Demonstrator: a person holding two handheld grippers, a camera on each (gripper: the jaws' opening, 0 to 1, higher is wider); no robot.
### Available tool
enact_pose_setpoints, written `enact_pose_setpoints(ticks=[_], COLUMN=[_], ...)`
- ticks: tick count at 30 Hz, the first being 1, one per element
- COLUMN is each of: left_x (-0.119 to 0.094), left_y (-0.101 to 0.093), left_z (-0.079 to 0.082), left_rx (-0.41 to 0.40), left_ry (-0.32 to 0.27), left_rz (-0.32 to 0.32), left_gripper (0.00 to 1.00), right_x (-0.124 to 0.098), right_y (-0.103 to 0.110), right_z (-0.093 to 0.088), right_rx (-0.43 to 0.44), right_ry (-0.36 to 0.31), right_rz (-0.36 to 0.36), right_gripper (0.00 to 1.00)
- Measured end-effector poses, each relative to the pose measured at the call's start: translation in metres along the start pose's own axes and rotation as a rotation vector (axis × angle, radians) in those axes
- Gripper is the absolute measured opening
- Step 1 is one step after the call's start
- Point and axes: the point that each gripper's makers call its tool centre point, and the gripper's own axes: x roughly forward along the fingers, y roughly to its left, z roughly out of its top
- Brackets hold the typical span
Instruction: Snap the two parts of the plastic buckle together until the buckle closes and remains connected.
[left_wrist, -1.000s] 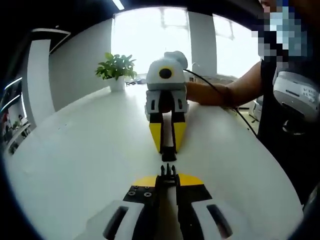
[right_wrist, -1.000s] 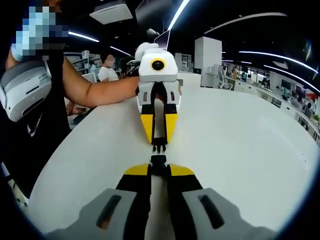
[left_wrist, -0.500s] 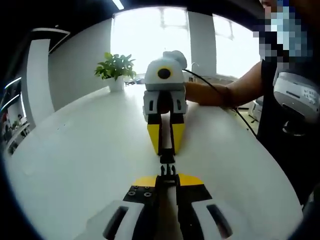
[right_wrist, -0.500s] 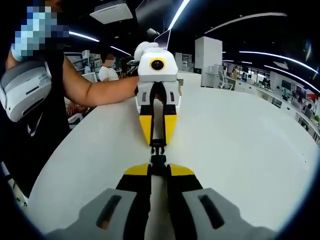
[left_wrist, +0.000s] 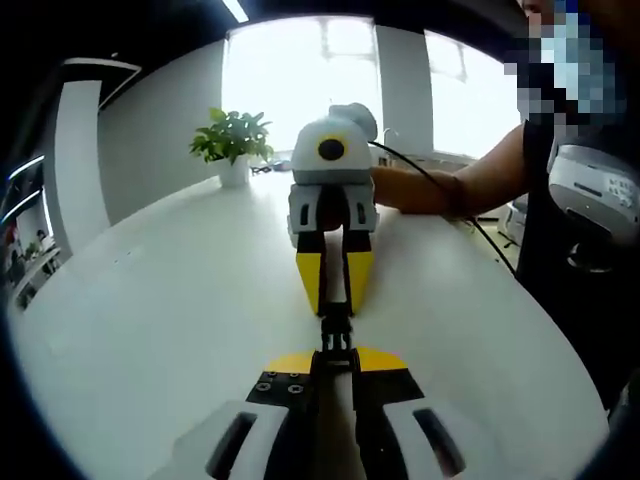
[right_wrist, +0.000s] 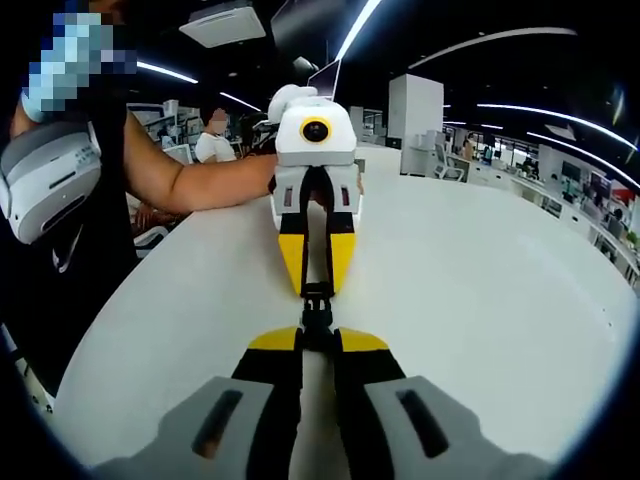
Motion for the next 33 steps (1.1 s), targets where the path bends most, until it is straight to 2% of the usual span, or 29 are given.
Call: enact_pose_setpoints(ticks=[27,32,33], left_x=[0.0047,0.0066,0.0080], left_y=[-0.0008,-0.0002,-0.0018], left_z=[0.0037,0.0051,0.0056], left_rx=[0.024,0.025,0.018], left_ry=[-0.026,-0.016,-0.027], left_rz=[-0.002,0.012,-0.002], left_gripper=[0.09,0.07,0.07], right_x=[0.0027,0.0028,0.0029], right_y=[-0.0001,-0.0002,0.0001], right_z=[0.0018,0.0018,0.0022], right_rx=[-0.008,-0.012,-0.015], right_ry=[0.002,0.004,0.003], right_rz=[-0.009,-0.006,-0.004], right_gripper=[0.10,0.09,0.09])
